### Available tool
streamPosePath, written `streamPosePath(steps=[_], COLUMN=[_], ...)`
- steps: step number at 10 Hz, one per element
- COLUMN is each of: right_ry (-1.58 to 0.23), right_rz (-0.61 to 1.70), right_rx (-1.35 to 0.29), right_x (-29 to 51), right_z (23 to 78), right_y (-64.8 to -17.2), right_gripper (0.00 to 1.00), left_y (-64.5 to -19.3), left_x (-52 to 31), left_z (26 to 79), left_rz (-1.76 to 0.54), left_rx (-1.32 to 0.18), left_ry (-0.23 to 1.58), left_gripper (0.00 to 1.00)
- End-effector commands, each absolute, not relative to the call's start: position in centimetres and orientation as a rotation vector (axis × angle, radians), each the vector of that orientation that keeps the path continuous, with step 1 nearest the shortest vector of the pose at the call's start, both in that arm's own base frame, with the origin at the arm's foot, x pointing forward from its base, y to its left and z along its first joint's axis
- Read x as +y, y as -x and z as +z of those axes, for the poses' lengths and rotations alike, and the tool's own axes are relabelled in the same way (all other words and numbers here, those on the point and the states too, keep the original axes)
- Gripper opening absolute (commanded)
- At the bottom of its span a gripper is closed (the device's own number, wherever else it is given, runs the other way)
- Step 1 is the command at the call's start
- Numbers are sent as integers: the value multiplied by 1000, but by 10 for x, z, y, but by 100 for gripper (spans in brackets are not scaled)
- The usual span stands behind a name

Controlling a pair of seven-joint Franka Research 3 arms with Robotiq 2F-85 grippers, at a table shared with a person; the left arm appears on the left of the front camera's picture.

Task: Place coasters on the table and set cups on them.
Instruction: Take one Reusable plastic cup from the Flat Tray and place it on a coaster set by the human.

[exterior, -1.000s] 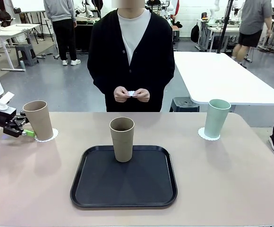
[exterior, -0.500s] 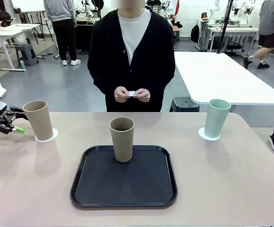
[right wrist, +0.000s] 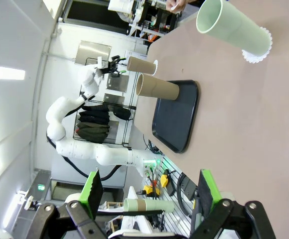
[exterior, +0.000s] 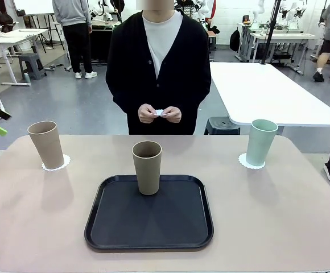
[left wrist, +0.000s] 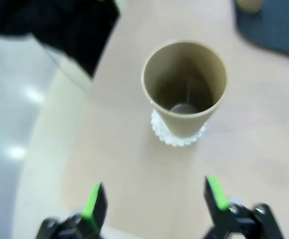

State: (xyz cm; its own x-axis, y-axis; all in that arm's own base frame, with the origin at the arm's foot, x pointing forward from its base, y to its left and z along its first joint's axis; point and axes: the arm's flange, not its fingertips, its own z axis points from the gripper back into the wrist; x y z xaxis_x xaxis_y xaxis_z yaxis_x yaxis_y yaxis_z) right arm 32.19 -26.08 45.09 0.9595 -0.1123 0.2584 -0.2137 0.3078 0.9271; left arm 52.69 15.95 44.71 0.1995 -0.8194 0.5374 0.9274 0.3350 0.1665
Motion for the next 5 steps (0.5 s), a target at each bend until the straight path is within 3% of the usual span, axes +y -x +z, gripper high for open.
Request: streamPosePath(steps=[1,5], right_ry=[-1265,-1265], right_rz=[48,48], right_rx=[-303,-303], right_x=[-261,-261], right_z=[454,454], right_y=[-324,-324], right_gripper=[100,100], left_y=[-497,-457], left_x=[118,53], left_z=[475,535], left_rz=[-1100,-901], left_rx=[-476,-154], left_ry=[134,55], left_gripper=[100,100])
